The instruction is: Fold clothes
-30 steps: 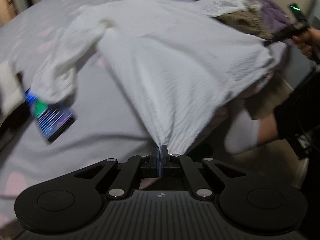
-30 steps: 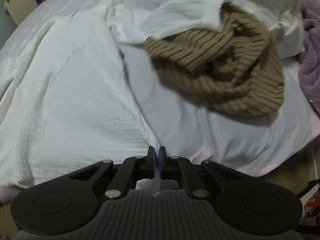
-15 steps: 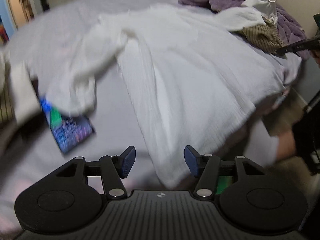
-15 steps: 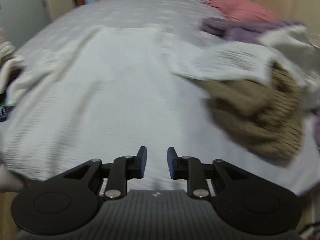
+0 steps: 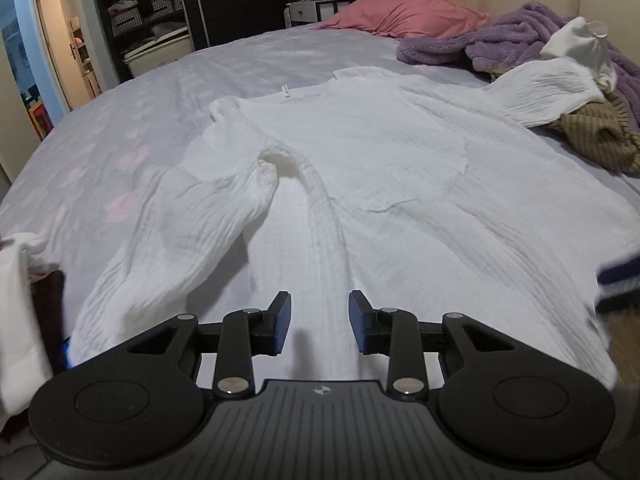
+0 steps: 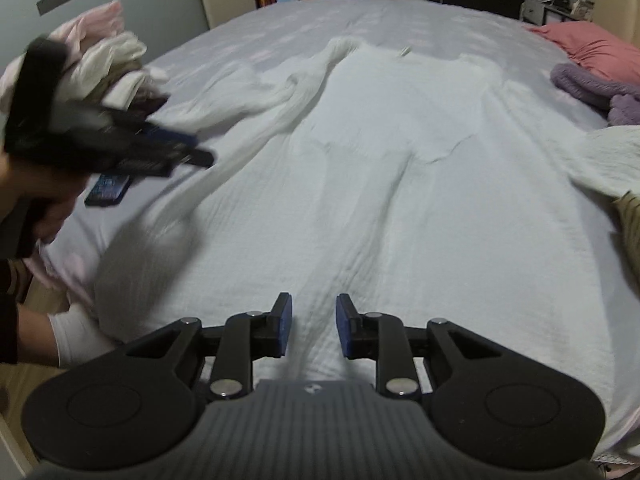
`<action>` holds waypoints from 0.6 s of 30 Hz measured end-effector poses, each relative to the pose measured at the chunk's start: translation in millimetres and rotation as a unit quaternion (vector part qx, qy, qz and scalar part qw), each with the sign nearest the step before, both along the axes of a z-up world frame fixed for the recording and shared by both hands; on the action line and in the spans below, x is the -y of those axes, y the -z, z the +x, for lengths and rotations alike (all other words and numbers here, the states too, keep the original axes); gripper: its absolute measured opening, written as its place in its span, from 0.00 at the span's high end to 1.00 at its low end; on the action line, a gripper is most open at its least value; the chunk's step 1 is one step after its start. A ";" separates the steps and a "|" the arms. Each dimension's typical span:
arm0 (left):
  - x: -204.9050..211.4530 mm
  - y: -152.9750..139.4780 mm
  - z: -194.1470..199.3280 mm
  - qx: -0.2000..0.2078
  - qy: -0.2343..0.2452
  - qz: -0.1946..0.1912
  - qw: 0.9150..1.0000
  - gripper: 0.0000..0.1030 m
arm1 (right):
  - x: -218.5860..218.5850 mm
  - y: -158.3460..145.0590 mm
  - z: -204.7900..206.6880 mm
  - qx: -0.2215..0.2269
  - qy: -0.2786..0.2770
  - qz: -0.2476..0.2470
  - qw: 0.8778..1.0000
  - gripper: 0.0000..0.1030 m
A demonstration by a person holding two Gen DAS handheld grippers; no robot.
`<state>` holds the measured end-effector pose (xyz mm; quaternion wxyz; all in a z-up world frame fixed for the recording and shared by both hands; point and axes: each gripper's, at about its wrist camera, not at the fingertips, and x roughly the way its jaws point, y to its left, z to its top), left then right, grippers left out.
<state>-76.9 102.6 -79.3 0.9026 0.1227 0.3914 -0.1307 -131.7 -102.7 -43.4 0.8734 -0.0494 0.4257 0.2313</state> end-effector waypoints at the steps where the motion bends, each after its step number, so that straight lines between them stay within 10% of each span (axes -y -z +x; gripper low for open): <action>1: 2.3 3.8 4.7 -0.003 0.000 0.002 1.000 0.71 | -1.5 3.0 0.6 -0.002 -0.002 -0.004 1.000 0.74; 3: 2.4 11.0 9.3 -0.016 0.007 -0.001 1.000 0.76 | -0.6 6.5 2.9 -0.008 0.000 -0.002 1.000 0.73; 4: 2.1 14.3 11.4 -0.022 0.010 -0.003 1.000 1.00 | -0.1 8.3 5.3 -0.011 0.002 0.000 1.000 0.73; 9: -55.2 3.2 11.5 -0.017 -0.103 -0.071 0.992 1.00 | 2.2 3.5 9.2 0.000 0.005 0.018 1.000 0.73; 18: -101.1 7.0 -13.4 -0.016 -0.174 -0.066 0.982 1.00 | -11.4 -5.1 6.2 0.016 -0.022 0.032 0.999 0.71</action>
